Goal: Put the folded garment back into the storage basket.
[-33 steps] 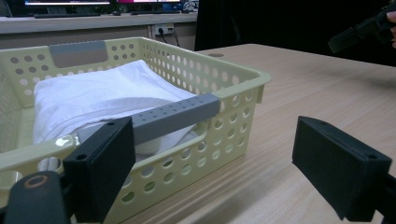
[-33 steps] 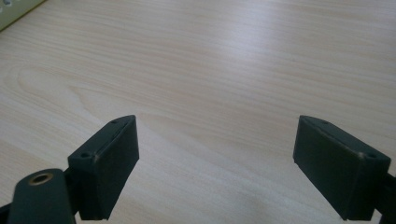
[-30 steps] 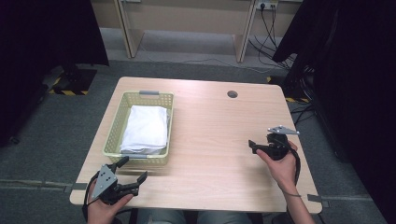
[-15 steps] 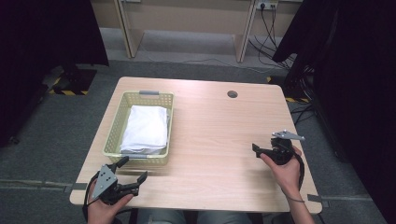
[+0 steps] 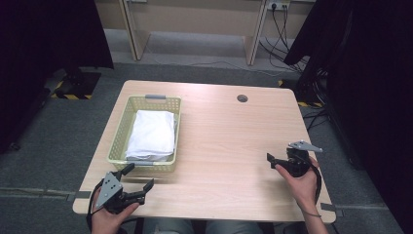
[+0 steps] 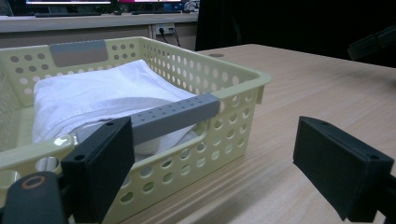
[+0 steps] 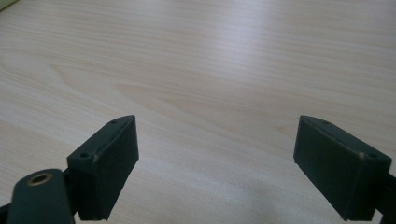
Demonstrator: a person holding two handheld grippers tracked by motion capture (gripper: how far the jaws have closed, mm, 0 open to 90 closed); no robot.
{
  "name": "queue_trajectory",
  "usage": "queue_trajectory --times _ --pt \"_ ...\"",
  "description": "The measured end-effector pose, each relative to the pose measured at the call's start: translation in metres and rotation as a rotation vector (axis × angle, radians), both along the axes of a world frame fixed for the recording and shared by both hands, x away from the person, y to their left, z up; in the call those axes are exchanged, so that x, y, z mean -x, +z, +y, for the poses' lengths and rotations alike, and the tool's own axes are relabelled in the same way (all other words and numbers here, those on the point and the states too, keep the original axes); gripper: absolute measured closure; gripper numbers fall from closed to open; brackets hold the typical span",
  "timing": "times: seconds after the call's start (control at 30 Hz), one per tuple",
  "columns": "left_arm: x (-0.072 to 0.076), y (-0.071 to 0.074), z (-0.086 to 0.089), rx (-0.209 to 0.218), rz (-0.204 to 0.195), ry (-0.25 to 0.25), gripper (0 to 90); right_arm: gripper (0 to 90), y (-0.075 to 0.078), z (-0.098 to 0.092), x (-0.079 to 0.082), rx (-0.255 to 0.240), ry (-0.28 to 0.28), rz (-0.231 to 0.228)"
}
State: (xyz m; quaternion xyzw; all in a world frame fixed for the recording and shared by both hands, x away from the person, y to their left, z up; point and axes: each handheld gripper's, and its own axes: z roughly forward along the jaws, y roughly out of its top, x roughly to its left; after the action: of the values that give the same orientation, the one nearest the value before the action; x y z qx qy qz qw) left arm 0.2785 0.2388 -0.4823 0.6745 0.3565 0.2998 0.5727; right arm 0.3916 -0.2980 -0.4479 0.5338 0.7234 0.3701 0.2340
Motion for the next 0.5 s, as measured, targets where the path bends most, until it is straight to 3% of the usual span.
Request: queue_trajectory --times 0.5 --pt "0.0 0.0 -0.0005 0.003 0.001 0.0 12.1 14.1 -0.0092 -0.0072 0.0105 -0.011 -0.013 -0.016"
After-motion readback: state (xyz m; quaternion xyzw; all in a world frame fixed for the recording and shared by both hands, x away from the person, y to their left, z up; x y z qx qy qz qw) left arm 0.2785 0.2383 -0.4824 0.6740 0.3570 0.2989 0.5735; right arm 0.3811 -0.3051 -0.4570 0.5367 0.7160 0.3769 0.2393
